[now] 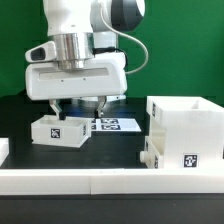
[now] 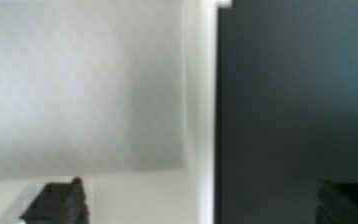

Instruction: Assemble drawer

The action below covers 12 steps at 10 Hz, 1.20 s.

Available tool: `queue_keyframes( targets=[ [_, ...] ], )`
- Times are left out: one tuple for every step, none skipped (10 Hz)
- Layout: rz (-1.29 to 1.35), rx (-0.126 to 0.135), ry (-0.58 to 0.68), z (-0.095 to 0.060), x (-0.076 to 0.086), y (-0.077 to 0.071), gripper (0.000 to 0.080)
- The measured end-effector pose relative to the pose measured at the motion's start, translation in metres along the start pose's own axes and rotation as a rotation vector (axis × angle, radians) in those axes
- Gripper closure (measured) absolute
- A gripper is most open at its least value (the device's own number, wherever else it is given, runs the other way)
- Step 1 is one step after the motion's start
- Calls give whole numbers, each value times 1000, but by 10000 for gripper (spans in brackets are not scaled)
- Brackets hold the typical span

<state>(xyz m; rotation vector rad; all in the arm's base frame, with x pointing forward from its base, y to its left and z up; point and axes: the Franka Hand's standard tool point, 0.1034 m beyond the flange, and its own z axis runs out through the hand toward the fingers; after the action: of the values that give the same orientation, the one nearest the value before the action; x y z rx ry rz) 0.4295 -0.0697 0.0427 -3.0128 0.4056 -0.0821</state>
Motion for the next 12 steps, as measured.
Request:
queue_keyframes(
  targets=[
    [-4,-5,-1,6,-10,0,151],
    [-13,-9,-4,12,-17,-3,151],
    [-22,-10,-2,18,-19,-6,151],
    [-25,-9,-10,22,-22,-6,151],
    [-26,-8,-16,25,-23,-6,151],
    [-28,-7,-21,29,-23,-6,151],
    [-31,-7,-22,32,-24,-6,151],
    [-34,-7,-20,34,-25,-6,151],
    [-33,-7,-24,36,-25,-6,267],
    [-34,-6,-23,37,-25,-6,402],
    [-36,-5,-23,37,-24,-7,402],
    [-37,-5,-22,37,-23,-8,584]
  ],
)
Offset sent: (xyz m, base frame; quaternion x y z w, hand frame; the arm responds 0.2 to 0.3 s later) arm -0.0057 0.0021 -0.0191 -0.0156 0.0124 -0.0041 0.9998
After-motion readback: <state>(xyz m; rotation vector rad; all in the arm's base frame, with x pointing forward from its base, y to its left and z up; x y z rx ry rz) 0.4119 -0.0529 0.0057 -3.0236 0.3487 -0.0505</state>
